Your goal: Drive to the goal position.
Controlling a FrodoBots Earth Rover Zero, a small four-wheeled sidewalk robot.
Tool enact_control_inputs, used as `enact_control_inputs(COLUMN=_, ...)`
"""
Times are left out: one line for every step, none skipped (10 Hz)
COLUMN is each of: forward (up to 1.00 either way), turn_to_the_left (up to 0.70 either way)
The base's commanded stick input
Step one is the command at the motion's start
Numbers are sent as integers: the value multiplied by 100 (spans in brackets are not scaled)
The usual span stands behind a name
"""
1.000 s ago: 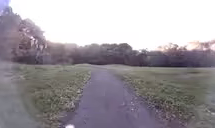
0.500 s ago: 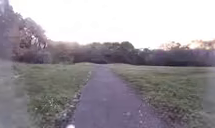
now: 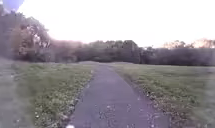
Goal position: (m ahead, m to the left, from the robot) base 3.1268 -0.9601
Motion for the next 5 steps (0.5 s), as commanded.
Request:
enact_control_inputs(forward=70, turn_to_the_left=0)
enact_control_inputs(forward=70, turn_to_the_left=0)
enact_control_inputs(forward=70, turn_to_the_left=0)
enact_control_inputs(forward=70, turn_to_the_left=0)
enact_control_inputs(forward=70, turn_to_the_left=0)
